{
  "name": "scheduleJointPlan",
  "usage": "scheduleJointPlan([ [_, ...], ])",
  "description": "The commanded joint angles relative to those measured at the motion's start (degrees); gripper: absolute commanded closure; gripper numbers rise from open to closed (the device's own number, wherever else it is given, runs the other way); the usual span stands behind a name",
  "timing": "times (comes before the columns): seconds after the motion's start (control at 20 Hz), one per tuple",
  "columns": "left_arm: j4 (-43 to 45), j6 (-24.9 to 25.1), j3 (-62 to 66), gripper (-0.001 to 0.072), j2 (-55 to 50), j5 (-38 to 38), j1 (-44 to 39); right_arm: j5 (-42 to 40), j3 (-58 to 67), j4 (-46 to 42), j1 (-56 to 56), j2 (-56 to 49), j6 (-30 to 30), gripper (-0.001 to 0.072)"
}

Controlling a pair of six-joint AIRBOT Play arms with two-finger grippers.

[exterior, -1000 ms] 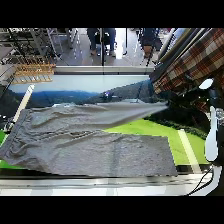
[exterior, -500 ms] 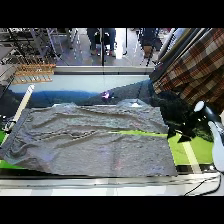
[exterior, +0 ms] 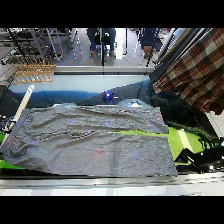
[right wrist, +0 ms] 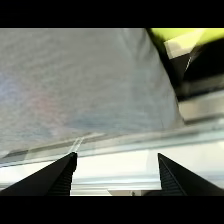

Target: Fold the clothes and pants, and hang the long-sleeved shirts on hangers.

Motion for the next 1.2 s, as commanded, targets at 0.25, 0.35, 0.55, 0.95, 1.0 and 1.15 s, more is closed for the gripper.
scheduleJointPlan([
  [0.25, -5.9, 3.9, -6.3, 0.0689, 0.0, 10.8, 0.3, -4.5, -12.6, 0.5, -6.4, 5.8, -3.7, 0.0136],
  [0.35, -7.0, 4.1, -6.3, 0.0689, 0.0, 10.1, 0.3, -6.2, -12.7, -1.2, -6.4, 3.8, -4.1, 0.0136],
  [0.55, -10.8, 4.2, -6.3, 0.0689, 0.0, 7.4, 0.4, -8.2, -12.7, -1.5, -6.4, -1.5, -8.3, 0.0136],
  [0.95, -12.7, 4.0, -6.3, 0.0689, 0.0, 4.7, 0.4, -18.0, -12.8, 7.9, -6.3, -7.7, -8.0, 0.0333],
  [1.0, -12.7, 4.0, -6.3, 0.0689, 0.0, 4.7, 0.4, -18.3, -12.8, 9.7, -6.4, -8.3, -7.8, 0.0362],
  [1.15, -12.7, 4.1, -6.3, 0.0689, 0.0, 4.6, 0.4, -17.8, -12.8, 10.7, -6.4, -8.5, -7.8, 0.0581],
])
